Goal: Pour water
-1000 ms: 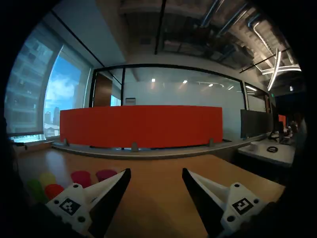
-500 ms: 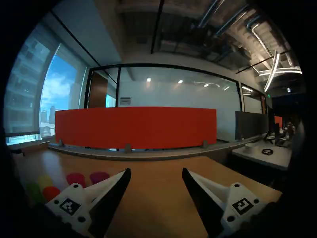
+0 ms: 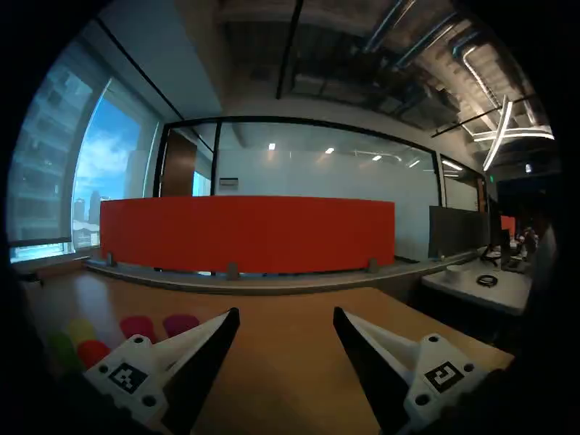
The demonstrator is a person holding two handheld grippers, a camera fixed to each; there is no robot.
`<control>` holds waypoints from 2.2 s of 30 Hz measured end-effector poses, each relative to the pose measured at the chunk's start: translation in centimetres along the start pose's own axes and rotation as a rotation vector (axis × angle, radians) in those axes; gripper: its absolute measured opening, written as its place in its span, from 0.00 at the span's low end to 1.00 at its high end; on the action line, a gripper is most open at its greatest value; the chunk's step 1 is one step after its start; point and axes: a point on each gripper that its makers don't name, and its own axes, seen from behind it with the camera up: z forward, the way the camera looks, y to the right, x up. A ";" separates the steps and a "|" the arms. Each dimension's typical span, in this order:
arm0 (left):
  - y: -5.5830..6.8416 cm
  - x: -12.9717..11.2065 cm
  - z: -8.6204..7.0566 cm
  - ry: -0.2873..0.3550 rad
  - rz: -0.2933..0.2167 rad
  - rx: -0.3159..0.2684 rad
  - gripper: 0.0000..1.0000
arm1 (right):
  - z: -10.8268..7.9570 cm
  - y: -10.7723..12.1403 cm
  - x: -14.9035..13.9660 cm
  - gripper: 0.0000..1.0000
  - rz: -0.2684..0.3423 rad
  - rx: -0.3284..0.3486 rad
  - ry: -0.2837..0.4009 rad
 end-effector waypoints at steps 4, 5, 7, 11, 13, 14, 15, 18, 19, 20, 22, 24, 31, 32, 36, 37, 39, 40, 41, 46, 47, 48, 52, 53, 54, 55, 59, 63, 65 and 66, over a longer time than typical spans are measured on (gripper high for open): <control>-0.2 0.1 -0.1 0.002 -0.002 -0.002 0.86 | 0.0 0.1 -0.2 1.00 -0.002 -0.003 -0.003; -0.2 0.0 -0.1 0.003 -0.002 -0.002 0.86 | 0.0 0.2 -0.2 1.00 -0.001 -0.004 -0.003; -0.2 0.0 -0.1 0.003 -0.001 -0.002 0.86 | 0.0 0.3 -0.3 1.00 0.000 -0.005 -0.004; -0.2 0.0 -0.1 0.004 0.000 -0.002 0.86 | -0.1 0.3 -0.5 1.00 0.003 -0.005 -0.005; -0.2 0.0 -0.1 0.003 0.001 -0.002 0.86 | -0.1 0.3 -0.5 1.00 0.002 -0.005 -0.004; -0.2 0.0 -0.1 0.003 0.001 -0.002 0.86 | -0.1 0.2 -0.6 1.00 0.002 -0.005 -0.004; -0.2 0.0 0.0 0.003 0.002 -0.002 0.86 | -0.1 0.2 -0.6 1.00 0.001 -0.005 -0.003; -0.2 0.0 0.0 0.002 0.002 -0.002 0.86 | -0.1 0.1 -0.5 1.00 -0.003 -0.005 0.004; -0.2 0.0 0.0 0.003 0.002 -0.002 0.86 | -0.1 0.0 -0.4 1.00 -0.003 -0.004 0.009; -0.2 0.0 0.0 0.003 0.002 -0.002 0.86 | 0.0 -0.1 -0.3 1.00 -0.002 -0.003 0.014; -0.2 -0.1 0.0 0.003 0.002 -0.002 0.86 | 0.0 -0.3 -0.2 1.00 -0.001 0.003 0.022; -0.2 -0.1 0.0 0.003 0.001 -0.002 0.86 | 0.0 -0.6 -0.3 1.00 0.001 0.013 0.028; -0.2 -0.1 0.0 0.003 0.003 -0.002 0.86 | 0.1 -2.3 -1.9 1.00 0.007 0.057 0.016; -0.2 -0.1 0.0 0.003 0.003 -0.002 0.86 | 0.1 -2.5 -2.3 1.00 0.007 0.061 0.011; -0.2 -0.1 0.0 0.003 0.002 -0.002 0.86 | 0.0 -3.2 -3.5 1.00 0.020 0.078 0.006; -0.2 -0.1 0.0 0.003 0.002 -0.002 0.86 | 0.0 -3.4 -3.6 1.00 0.027 0.084 0.009; -0.2 -0.1 0.0 0.003 0.003 -0.002 0.86 | -0.1 -3.8 -4.0 1.00 0.040 0.099 0.014; -0.2 -0.1 0.0 0.003 0.003 -0.002 0.86 | -0.1 -3.9 -4.1 1.00 0.044 0.102 0.016; -0.2 -0.1 0.0 0.003 0.003 -0.002 0.86 | -0.1 -4.1 -4.2 1.00 0.048 0.105 0.017; -0.2 -0.1 0.0 0.003 0.002 -0.002 0.86 | 0.0 -4.5 -4.3 1.00 0.048 0.116 0.027; -0.2 -0.1 0.0 0.003 0.003 -0.002 0.86 | 0.0 -4.5 -4.3 1.00 0.047 0.116 0.030; -0.2 -0.1 0.0 0.003 0.003 -0.002 0.86 | 0.1 -4.6 -4.3 1.00 0.047 0.117 0.032; -0.2 -0.1 0.0 0.003 0.002 -0.002 0.86 | 0.2 -4.4 -4.5 1.00 0.049 0.111 0.032; -0.2 -0.1 0.0 0.003 0.002 -0.002 0.86 | 0.1 -4.3 -4.6 1.00 0.048 0.108 0.029; -0.2 -0.1 0.0 0.003 0.002 -0.002 0.86 | 0.1 -4.2 -4.7 1.00 0.048 0.106 0.028; -0.2 -0.1 0.0 0.003 0.002 -0.002 0.86 | 0.1 -4.1 -4.8 1.00 0.046 0.104 0.026; -0.2 -0.1 0.1 0.003 0.003 -0.002 0.86 | 0.1 -4.2 -5.0 1.00 0.038 0.104 0.018; -0.2 -0.1 0.1 0.003 0.002 -0.002 0.86 | 0.2 -4.4 -5.5 1.00 0.028 0.106 0.005; -0.2 -0.1 0.1 0.003 0.002 -0.002 0.86 | 0.2 -4.3 -5.7 1.00 0.020 0.103 -0.003; -0.2 -0.1 0.1 0.003 0.002 -0.002 0.86 | 0.2 -4.3 -5.8 1.00 0.017 0.101 -0.006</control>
